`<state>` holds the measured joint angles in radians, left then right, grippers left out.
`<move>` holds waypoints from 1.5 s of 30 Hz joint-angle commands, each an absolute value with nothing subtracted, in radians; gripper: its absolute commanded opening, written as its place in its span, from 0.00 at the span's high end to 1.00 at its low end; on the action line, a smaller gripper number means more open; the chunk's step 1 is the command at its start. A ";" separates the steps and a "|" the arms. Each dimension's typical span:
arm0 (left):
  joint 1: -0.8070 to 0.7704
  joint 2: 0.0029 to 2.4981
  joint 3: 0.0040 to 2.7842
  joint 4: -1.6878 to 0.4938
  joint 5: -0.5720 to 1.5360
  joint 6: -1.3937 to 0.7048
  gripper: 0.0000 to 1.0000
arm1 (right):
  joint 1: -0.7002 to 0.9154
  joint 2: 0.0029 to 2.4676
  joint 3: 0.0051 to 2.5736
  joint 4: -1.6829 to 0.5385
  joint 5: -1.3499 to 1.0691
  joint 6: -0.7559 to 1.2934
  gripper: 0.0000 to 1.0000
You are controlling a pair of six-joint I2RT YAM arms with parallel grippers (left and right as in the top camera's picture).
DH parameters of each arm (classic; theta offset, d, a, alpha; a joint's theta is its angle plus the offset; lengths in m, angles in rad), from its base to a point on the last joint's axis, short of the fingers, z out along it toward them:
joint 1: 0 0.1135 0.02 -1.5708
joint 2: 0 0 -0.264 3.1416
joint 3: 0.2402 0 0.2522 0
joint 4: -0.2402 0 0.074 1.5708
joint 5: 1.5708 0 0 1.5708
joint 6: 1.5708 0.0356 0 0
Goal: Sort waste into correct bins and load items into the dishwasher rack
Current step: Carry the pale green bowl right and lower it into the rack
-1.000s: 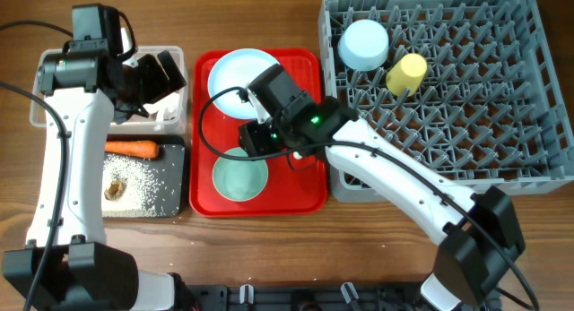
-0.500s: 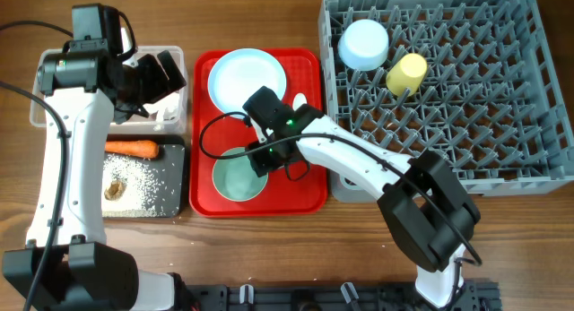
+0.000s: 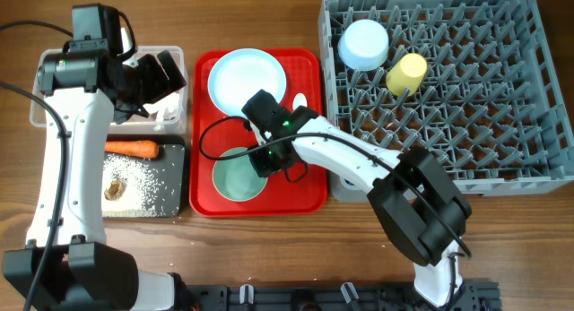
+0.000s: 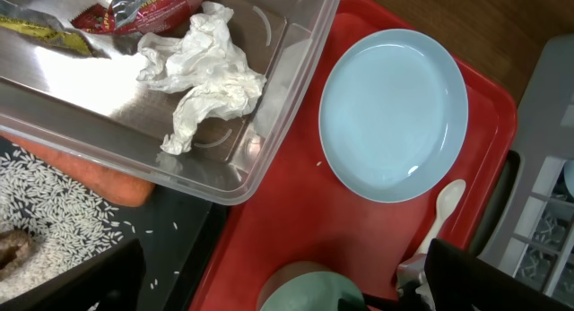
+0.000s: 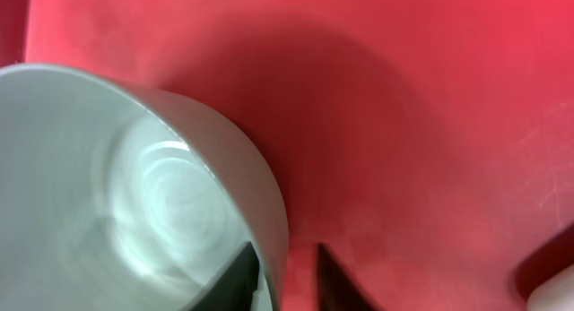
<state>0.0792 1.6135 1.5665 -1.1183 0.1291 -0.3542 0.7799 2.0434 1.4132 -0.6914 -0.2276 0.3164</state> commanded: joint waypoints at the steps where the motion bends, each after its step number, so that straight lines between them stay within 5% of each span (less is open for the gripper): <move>1: 0.083 1.611 1.578 -1.116 0.141 -0.356 0.00 | 0.786 2.055 1.413 -0.685 -0.236 0.318 0.90; 13: 0.083 1.611 1.577 -1.116 0.141 -0.356 0.00 | 0.720 1.992 1.520 -0.692 -0.179 0.314 0.96; 20: 0.083 1.611 1.577 -1.116 0.141 -0.356 0.00 | 0.494 1.803 1.539 -0.677 0.018 0.179 0.96; 23: 0.083 1.611 1.577 -1.116 0.141 -0.356 0.00 | 0.329 1.674 1.539 -0.608 0.208 0.060 0.96; 31: 0.083 1.611 1.577 -1.116 0.141 -0.356 0.00 | -0.069 1.659 1.539 -0.251 0.222 -0.477 0.96; 45: 0.083 1.611 1.578 -1.116 0.141 -0.356 0.00 | -0.151 2.024 1.538 0.182 0.607 -0.860 0.96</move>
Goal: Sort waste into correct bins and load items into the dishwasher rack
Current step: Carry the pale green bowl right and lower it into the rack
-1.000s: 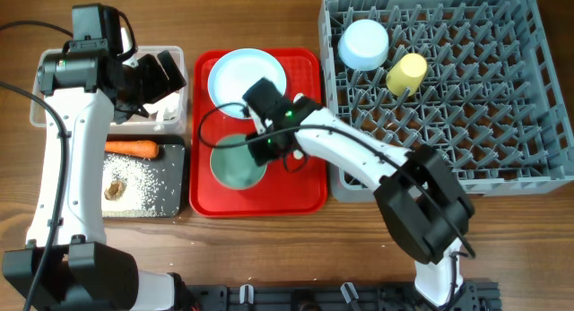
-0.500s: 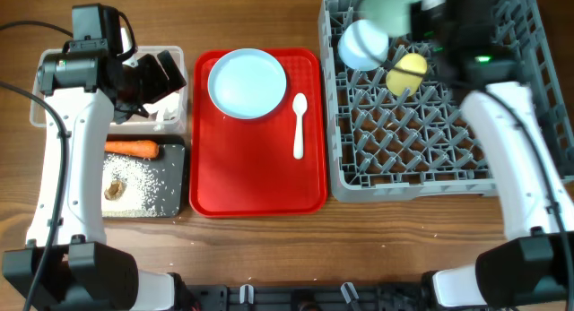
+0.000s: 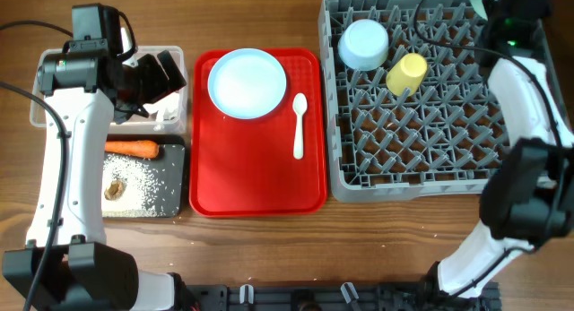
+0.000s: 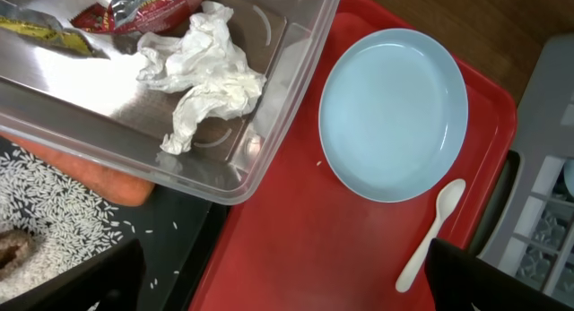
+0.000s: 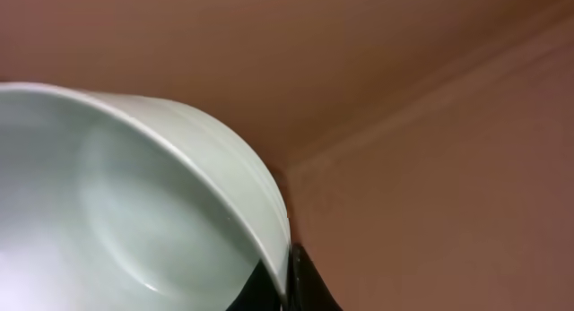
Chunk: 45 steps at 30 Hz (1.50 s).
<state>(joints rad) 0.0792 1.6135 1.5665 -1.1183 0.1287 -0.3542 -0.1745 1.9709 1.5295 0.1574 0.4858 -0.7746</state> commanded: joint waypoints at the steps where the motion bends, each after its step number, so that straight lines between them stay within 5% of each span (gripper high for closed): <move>1: 0.083 1.611 1.577 -1.116 0.141 -0.356 0.00 | -0.144 2.037 1.538 0.178 0.608 -0.862 0.96; 17: 0.083 1.611 1.578 -1.116 0.141 -0.356 0.00 | -0.069 2.056 1.478 0.120 0.612 -0.789 0.96; 23: 0.083 1.611 1.578 -1.116 0.141 -0.356 0.00 | -0.070 2.056 1.478 0.200 0.553 -1.026 0.96; 45: 0.083 1.611 1.577 -1.116 0.141 -0.356 0.00 | -0.065 2.136 1.478 0.395 0.551 -1.124 0.96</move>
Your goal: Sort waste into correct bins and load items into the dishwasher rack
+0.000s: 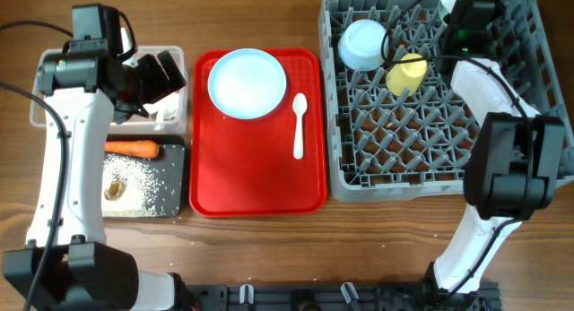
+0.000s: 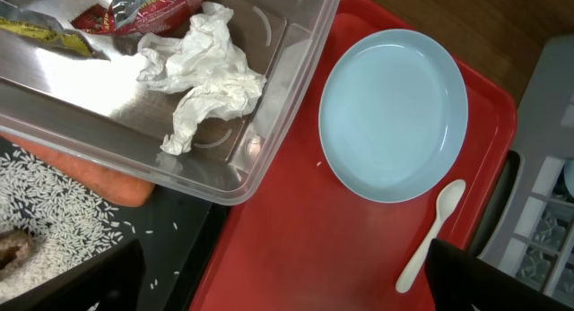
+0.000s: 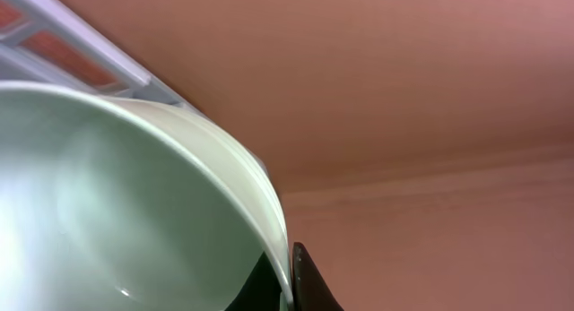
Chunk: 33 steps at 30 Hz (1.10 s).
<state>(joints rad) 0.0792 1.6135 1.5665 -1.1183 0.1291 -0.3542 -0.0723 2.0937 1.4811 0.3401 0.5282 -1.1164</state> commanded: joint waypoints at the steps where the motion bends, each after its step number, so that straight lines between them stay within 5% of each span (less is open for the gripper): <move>1: 0.083 1.611 1.577 -1.116 0.141 -0.356 0.00 | -0.065 2.136 1.478 0.410 0.550 -1.124 0.96; 14: 0.083 1.611 1.578 -1.116 0.141 -0.356 0.00 | -0.053 2.136 1.478 0.343 0.613 -1.042 0.96; 20: 0.083 1.611 1.577 -1.116 0.141 -0.356 0.00 | -0.030 2.136 1.478 0.342 0.675 -1.017 0.82; 27: 0.083 1.611 1.578 -1.116 0.141 -0.356 0.00 | 0.002 2.136 1.478 0.337 0.701 -0.989 0.95; 33: 0.083 1.611 1.578 -1.116 0.141 -0.356 0.00 | -0.005 2.067 1.478 0.317 0.773 -0.744 0.96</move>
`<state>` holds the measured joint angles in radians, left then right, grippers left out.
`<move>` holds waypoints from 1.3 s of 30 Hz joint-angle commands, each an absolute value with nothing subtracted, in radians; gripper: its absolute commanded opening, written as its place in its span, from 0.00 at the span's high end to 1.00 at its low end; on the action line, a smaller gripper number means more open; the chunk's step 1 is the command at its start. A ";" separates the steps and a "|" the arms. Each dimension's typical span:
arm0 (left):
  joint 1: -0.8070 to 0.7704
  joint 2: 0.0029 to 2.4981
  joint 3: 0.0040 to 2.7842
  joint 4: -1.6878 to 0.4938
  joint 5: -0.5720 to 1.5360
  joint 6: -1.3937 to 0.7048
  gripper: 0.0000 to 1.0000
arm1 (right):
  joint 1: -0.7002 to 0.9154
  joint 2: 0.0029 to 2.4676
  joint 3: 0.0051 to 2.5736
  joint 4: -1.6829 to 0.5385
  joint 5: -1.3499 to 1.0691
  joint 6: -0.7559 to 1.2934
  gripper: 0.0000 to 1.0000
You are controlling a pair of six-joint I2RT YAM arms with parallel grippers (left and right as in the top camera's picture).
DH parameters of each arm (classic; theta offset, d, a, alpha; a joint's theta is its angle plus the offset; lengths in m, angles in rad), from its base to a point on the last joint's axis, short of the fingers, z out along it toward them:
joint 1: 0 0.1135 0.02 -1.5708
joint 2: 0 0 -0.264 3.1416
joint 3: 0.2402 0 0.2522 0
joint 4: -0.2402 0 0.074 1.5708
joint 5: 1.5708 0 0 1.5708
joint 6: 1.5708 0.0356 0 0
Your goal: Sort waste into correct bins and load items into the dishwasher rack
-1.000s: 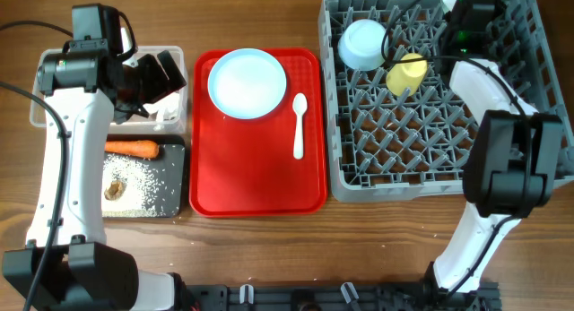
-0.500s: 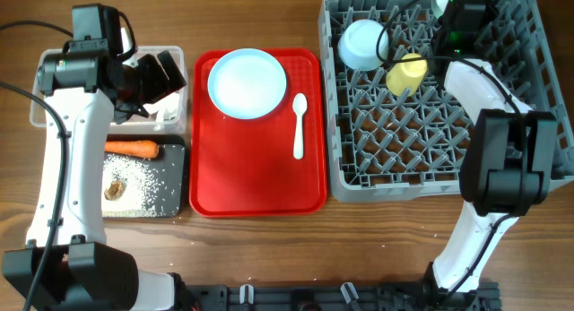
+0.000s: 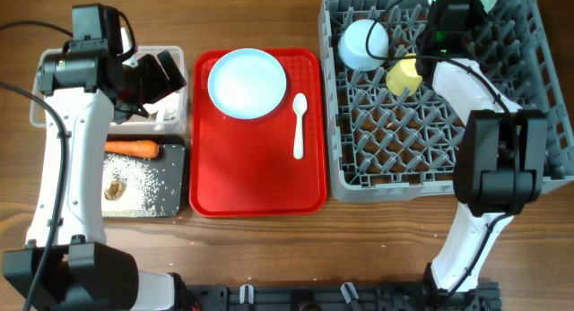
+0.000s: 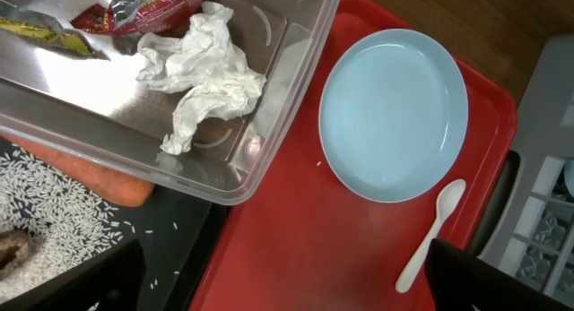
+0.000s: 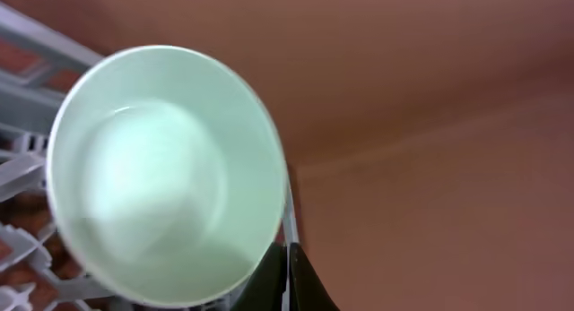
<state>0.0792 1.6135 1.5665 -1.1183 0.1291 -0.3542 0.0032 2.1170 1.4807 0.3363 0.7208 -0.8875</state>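
A pale green bowl (image 5: 161, 172) stands tilted among the back prongs of the grey dishwasher rack (image 3: 448, 141); only its edge shows overhead. My right gripper (image 5: 285, 257) is at the bowl's rim, jaws nearly together, apparently still pinching it; overhead it (image 3: 453, 8) sits at the rack's back edge. A light blue plate (image 3: 247, 82) and a white spoon (image 3: 300, 125) lie on the red tray (image 3: 251, 181). My left gripper (image 4: 287, 289) hangs open and empty over the tray's left edge, by the clear bin (image 4: 269, 123).
In the rack a white bowl (image 3: 366, 40) lies tipped beside a yellow cup (image 3: 404, 75). The clear bin holds a crumpled tissue (image 4: 206, 73) and wrappers (image 4: 134, 6). A carrot (image 3: 131, 149) and scattered rice lie in the black tray (image 3: 152, 199).
The green bowl filled the right wrist view; now it shows whole and smaller, set among the rack's back prongs. My right gripper has shifted a little left. The left arm is unchanged.
My right gripper first pinched the green bowl's rim on the red tray. Then the bowl was off the tray and held past the rack's far right corner, then over the rack's back edge. Now it rests in the back row. The left arm never moved.
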 commanded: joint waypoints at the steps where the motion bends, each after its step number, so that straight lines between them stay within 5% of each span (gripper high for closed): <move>1: 0.083 1.611 1.577 -1.116 0.141 -0.356 0.00 | -0.007 2.041 1.478 0.301 0.761 -0.728 0.96; 6: 0.083 1.611 1.577 -1.116 0.141 -0.356 0.00 | -0.036 1.898 1.494 0.130 0.624 -0.583 0.94; 12: 0.083 1.611 1.577 -1.116 0.141 -0.356 0.00 | -0.224 1.790 1.573 -0.181 0.098 -0.176 0.84; 18: 0.083 1.611 1.577 -1.116 0.141 -0.356 0.00 | -0.432 1.811 1.586 -0.153 -0.376 0.117 0.76; 19: 0.083 1.611 1.578 -1.116 0.141 -0.356 0.00 | -0.447 1.811 1.586 -0.140 -0.392 0.163 0.75; 21: 0.083 1.611 1.577 -1.116 0.141 -0.356 0.00 | -0.456 1.811 1.592 -0.121 -0.400 0.213 0.52; 23: 0.083 1.611 1.577 -1.116 0.141 -0.356 0.00 | -0.449 1.811 1.616 -0.160 -0.419 0.204 0.50; 30: 0.083 1.611 1.578 -1.116 0.141 -0.356 0.00 | -0.390 1.811 1.975 -0.634 -0.326 0.108 0.20; 32: 0.083 1.611 1.577 -1.113 0.141 -0.356 0.00 | -0.382 1.811 2.000 -0.672 -0.326 0.109 0.00; 39: 0.083 1.611 1.577 -1.113 0.141 -0.356 0.00 | -0.345 1.833 1.981 -0.763 -0.337 0.137 0.00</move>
